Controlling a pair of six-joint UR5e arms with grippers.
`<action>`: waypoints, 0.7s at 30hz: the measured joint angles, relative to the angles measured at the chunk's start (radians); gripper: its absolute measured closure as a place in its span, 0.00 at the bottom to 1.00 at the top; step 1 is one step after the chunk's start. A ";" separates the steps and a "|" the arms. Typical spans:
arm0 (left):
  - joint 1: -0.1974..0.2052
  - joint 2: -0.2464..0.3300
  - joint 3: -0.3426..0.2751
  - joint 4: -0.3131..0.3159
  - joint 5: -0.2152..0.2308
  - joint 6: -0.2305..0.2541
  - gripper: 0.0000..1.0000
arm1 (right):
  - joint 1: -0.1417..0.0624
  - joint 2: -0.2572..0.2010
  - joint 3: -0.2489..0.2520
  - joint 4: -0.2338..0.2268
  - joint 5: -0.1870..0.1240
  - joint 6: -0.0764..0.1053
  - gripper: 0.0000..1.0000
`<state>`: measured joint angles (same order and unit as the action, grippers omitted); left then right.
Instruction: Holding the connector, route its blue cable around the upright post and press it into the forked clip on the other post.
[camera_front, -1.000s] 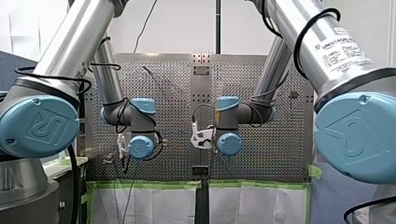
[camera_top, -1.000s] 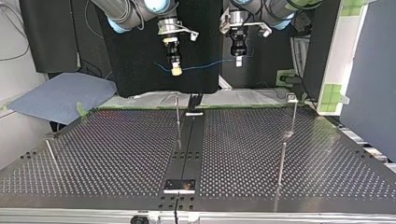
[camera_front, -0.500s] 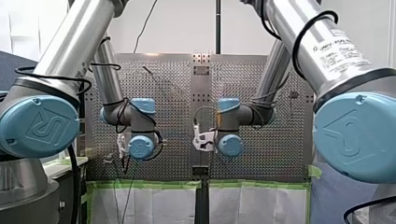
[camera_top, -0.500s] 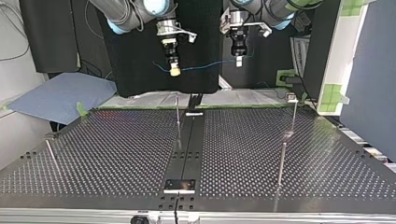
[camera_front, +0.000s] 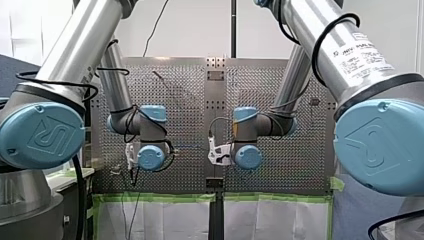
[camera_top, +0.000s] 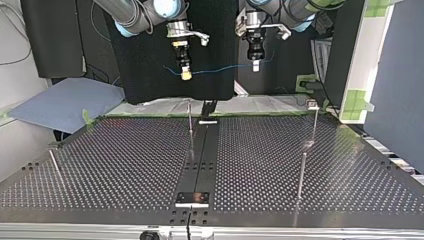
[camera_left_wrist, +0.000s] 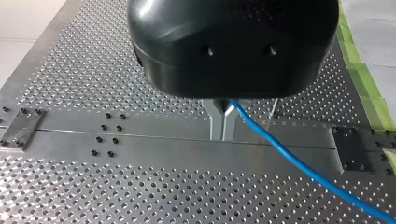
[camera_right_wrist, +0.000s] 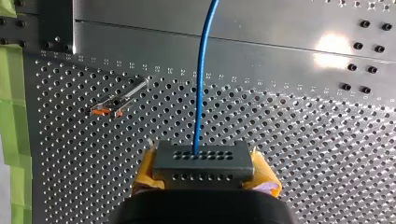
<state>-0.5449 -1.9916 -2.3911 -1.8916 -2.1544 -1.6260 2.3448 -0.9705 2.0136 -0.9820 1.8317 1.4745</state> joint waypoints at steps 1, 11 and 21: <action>0.000 0.000 0.000 0.000 0.000 0.000 0.99 | 0.000 0.000 0.000 0.000 0.000 0.000 1.00; 0.003 0.032 0.007 -0.037 0.014 0.037 0.99 | 0.000 0.000 0.000 0.000 0.000 0.000 1.00; 0.003 0.041 0.008 -0.078 0.015 0.064 0.99 | 0.000 0.000 0.000 0.000 0.000 0.000 1.00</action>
<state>-0.5419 -1.9505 -2.3834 -1.9692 -2.1391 -1.5619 2.3448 -0.9705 2.0136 -0.9819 1.8317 1.4745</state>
